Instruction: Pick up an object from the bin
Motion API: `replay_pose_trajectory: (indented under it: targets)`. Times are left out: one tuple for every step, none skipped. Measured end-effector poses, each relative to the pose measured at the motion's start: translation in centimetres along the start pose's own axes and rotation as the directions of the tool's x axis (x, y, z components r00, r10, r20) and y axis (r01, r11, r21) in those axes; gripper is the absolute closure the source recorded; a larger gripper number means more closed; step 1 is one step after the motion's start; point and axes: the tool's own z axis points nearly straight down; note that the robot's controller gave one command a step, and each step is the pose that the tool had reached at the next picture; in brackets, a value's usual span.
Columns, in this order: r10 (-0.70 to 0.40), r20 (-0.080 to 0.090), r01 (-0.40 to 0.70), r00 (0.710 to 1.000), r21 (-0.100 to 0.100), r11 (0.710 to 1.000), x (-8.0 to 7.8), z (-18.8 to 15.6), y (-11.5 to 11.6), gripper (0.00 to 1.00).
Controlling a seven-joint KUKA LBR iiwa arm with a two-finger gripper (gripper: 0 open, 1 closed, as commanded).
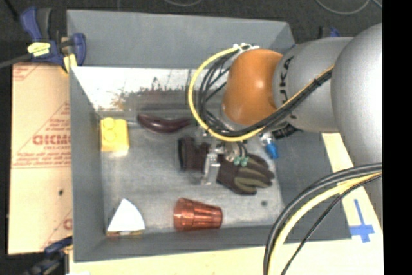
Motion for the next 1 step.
replay_pose_trajectory:
  targets:
    - [0.087,-0.005,-0.087,0.996,0.001,0.996,0.13,0.62,-0.77,1.0]
